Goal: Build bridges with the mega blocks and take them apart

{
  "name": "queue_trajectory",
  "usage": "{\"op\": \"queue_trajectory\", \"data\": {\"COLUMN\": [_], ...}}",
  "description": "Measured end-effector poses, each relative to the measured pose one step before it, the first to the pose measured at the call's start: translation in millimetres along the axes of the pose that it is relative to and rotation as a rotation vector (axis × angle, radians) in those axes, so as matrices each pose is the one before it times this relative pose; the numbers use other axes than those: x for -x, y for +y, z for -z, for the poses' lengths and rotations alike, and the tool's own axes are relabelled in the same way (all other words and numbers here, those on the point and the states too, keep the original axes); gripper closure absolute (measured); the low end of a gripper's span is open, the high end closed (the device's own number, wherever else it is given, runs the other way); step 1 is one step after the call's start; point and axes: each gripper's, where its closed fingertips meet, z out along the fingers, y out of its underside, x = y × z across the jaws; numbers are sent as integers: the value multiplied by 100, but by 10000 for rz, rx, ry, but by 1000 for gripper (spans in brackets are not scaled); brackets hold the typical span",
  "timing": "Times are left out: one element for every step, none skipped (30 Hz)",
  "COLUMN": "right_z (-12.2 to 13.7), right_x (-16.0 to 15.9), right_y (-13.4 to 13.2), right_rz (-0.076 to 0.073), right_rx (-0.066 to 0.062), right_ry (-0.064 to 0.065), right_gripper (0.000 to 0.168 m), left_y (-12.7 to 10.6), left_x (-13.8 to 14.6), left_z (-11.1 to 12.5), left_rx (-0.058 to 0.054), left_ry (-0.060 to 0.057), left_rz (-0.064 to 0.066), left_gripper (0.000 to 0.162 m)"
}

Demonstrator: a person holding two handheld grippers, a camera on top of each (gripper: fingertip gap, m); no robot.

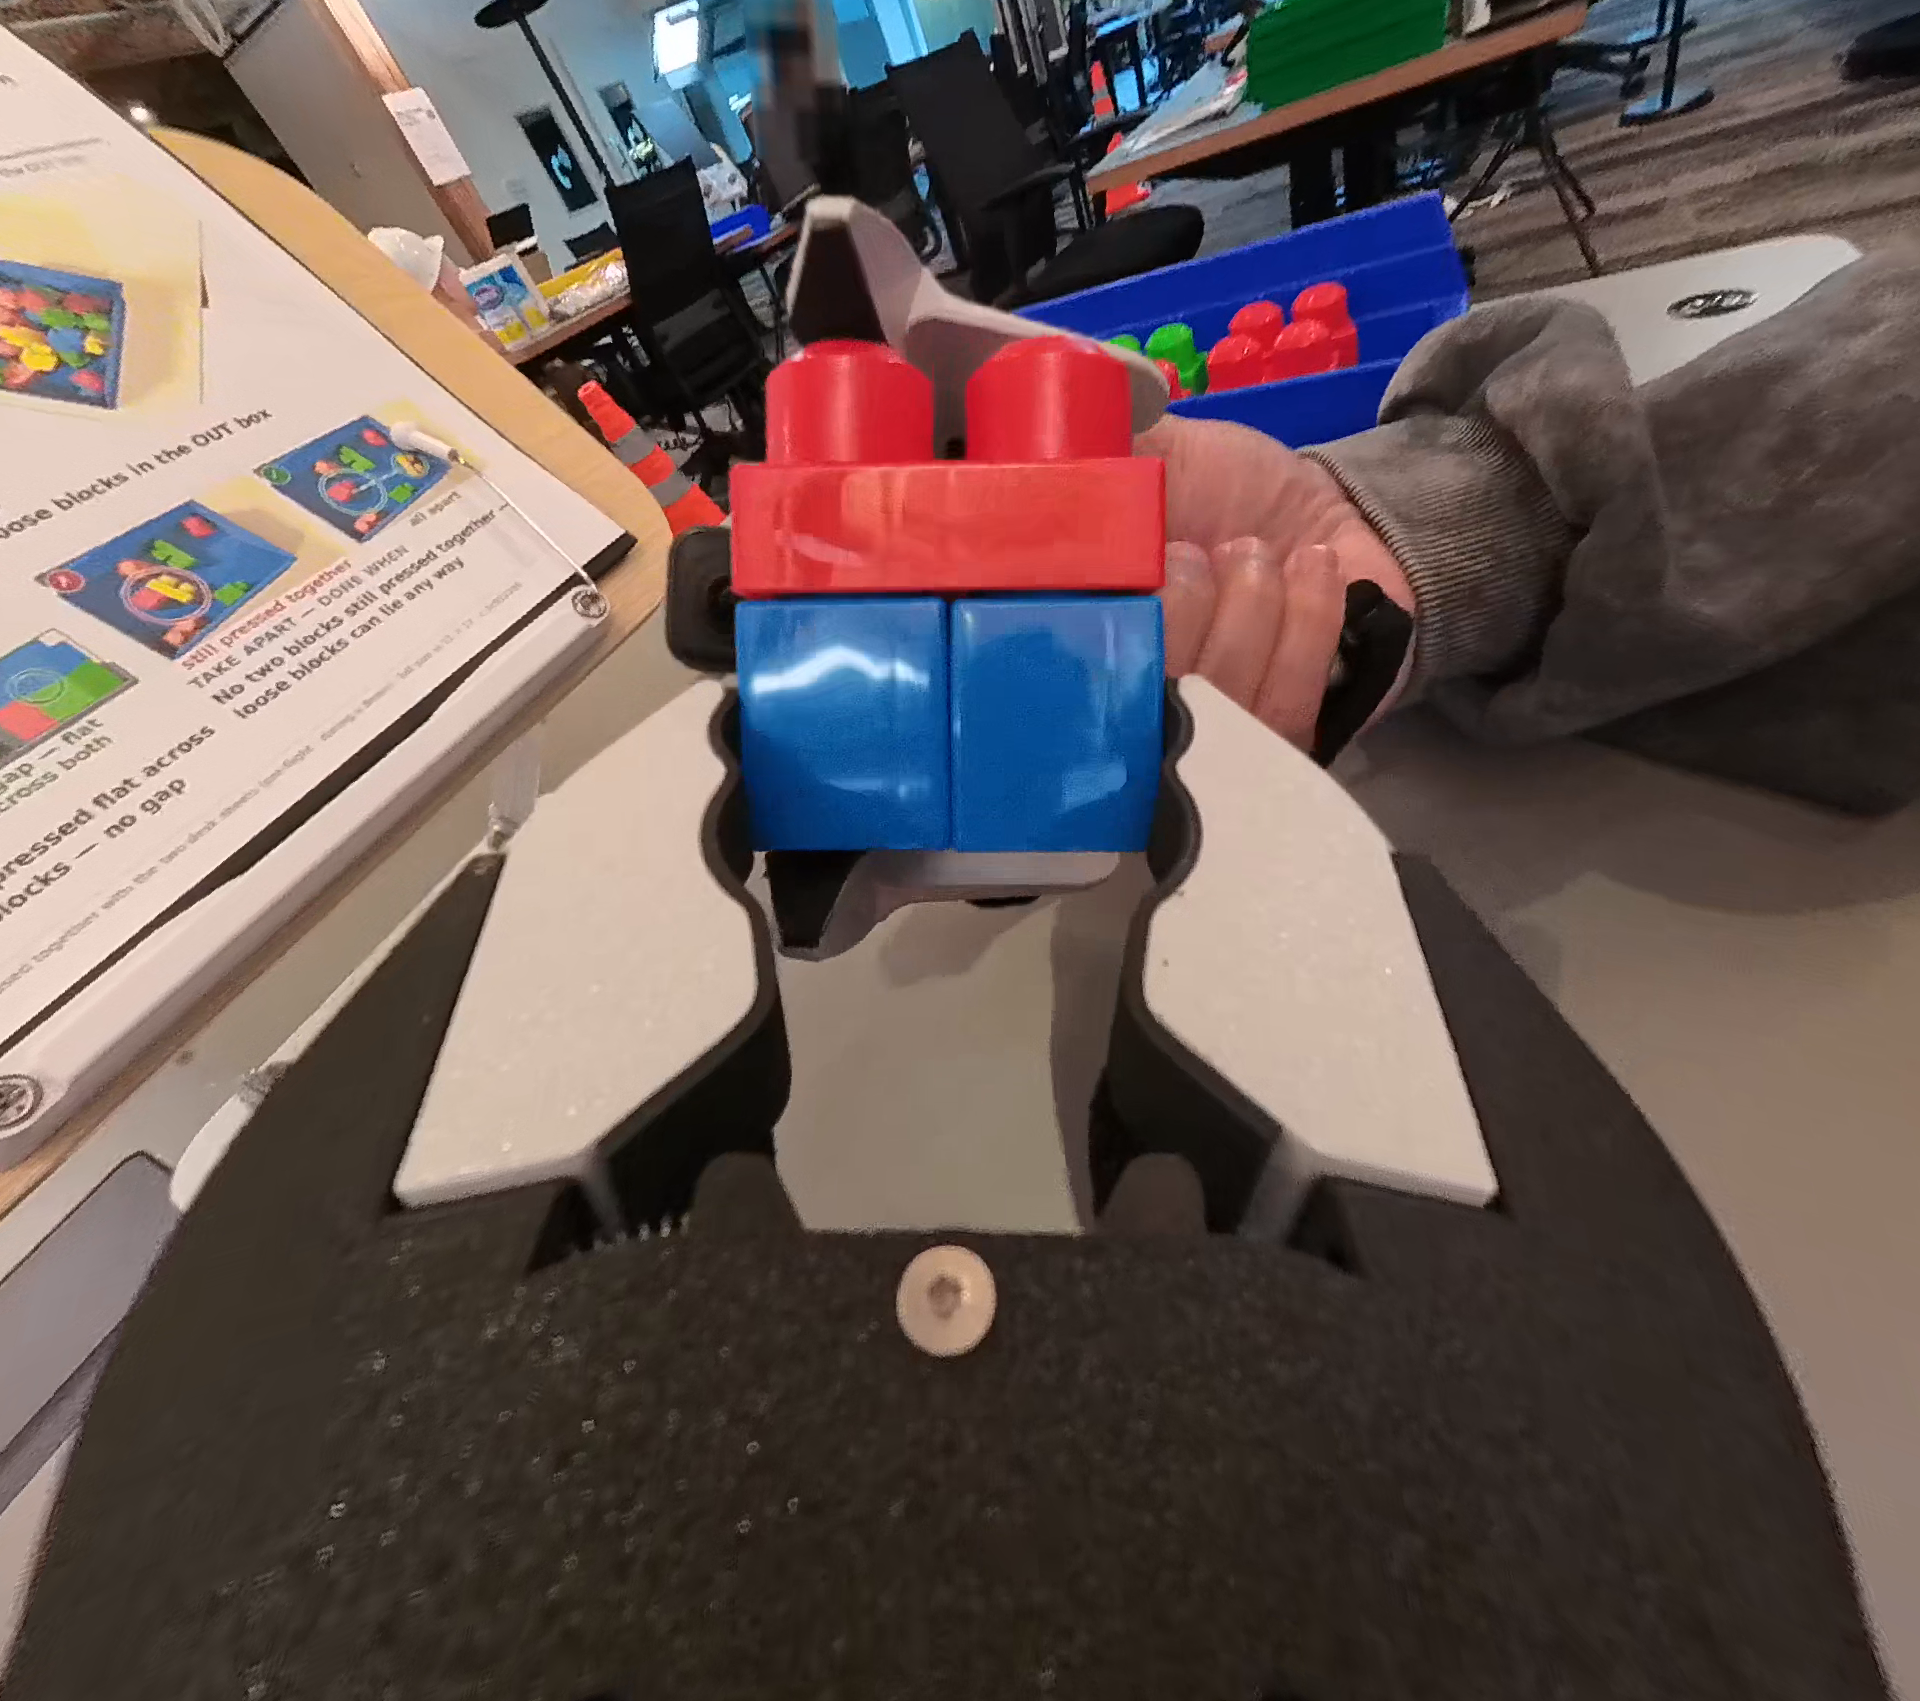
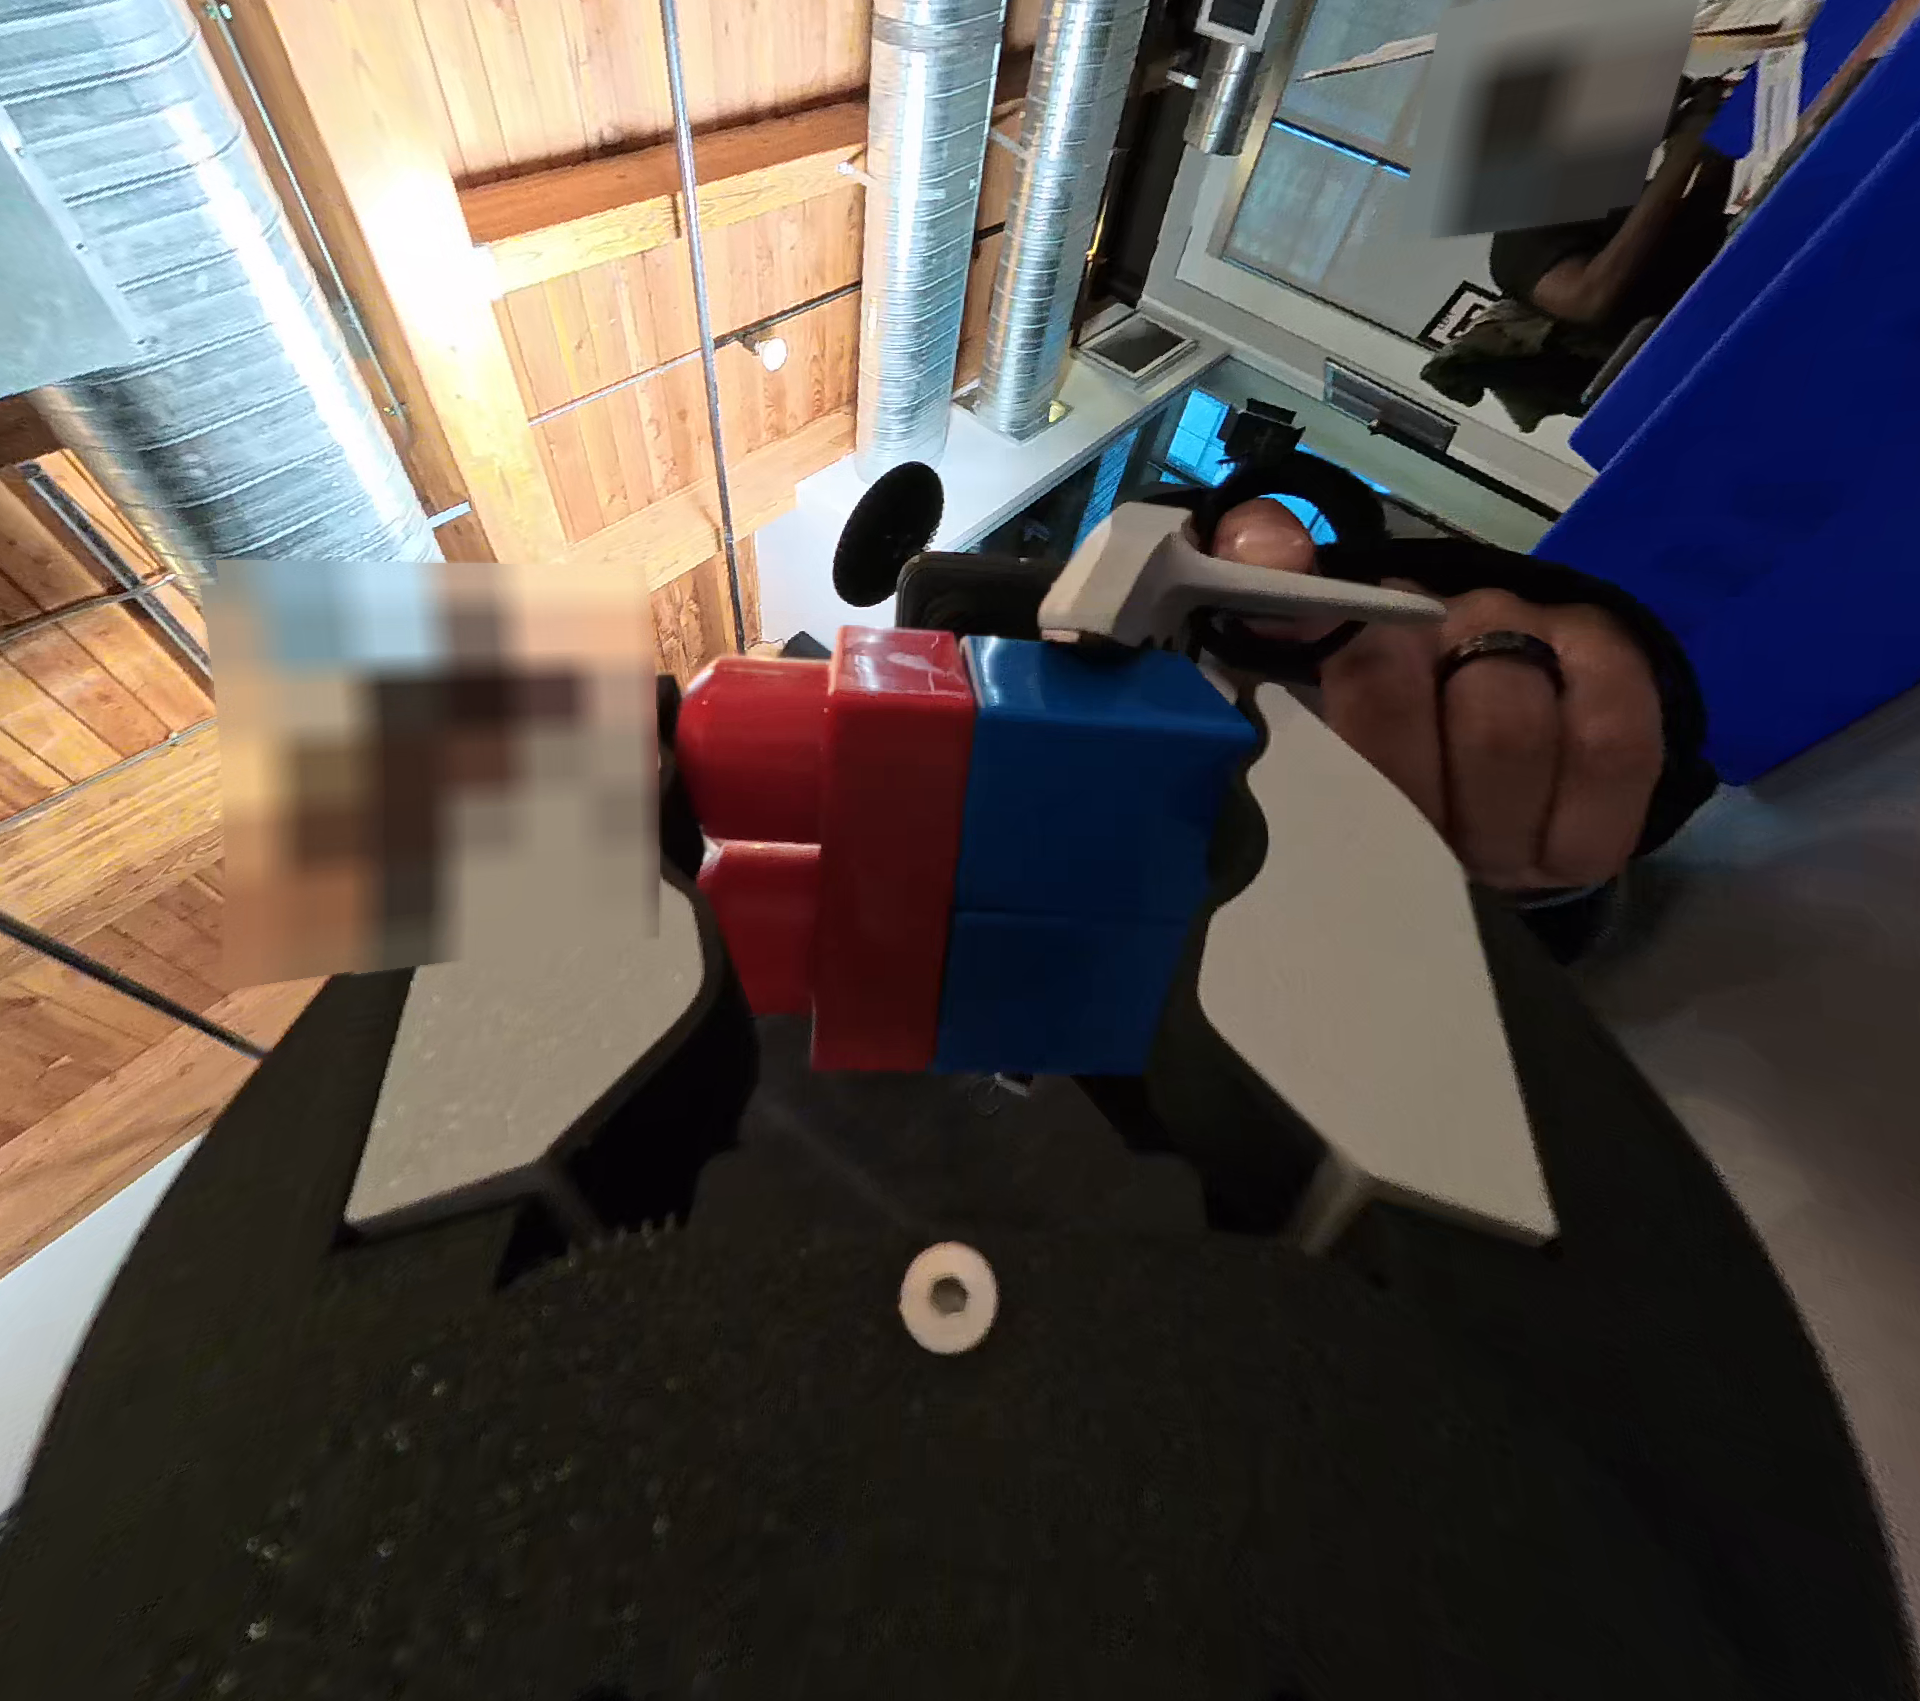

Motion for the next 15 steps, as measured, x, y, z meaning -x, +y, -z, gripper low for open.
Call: {"op": "queue_trajectory", "data": {"right_z": [26,39,21,46,70,70,65,-7,-111,-141,-116,-61,-42,-101,10], "right_x": [-26,-40,23,14,-3,-41,-100,38,194,225,82,-75,-33,109,100], "right_y": [52,-2,55,18,-12,-16,-80,20,131,199,-41,-292,-224,-8,112], "right_rz": [-2,-1,-10,33,-38,-86,-35,-28,-39,24,157,143,111,69,-64], "right_rx": [8,-19,15,21,-7,-23,-54,5,79,143,-17,-214,-220,-141,-70], "right_ry": [56,97,34,5,-76,-58,21,-55,-154,-123,49,149,50,-136,-178], "right_gripper": [71,71,71,71,71,71,71,71,71,71,71,72,71,72,71], "left_y": [88,28,7,4,47,35,111,10,-197,-261,-151,40,27,-109,-162], "left_x": [-16,-39,-28,-34,2,-12,34,-1,-63,-75,-30,98,139,41,74], "left_z": [-21,-34,-34,-37,-53,-42,-34,2,64,85,47,12,20,71,98], "left_rx": [45,32,23,14,39,19,43,-8,-100,-106,-32,55,5,-66,-63], "left_ry": [-5,9,-10,-22,-35,8,16,8,24,17,-15,-92,-105,-15,-36], "left_rz": [3,12,-7,-24,-37,26,43,-20,-35,-62,-129,-146,-87,-41,7], "left_gripper": [88,88,88,88,88,88,88,87,87,87,87,87,88,88,88]}}
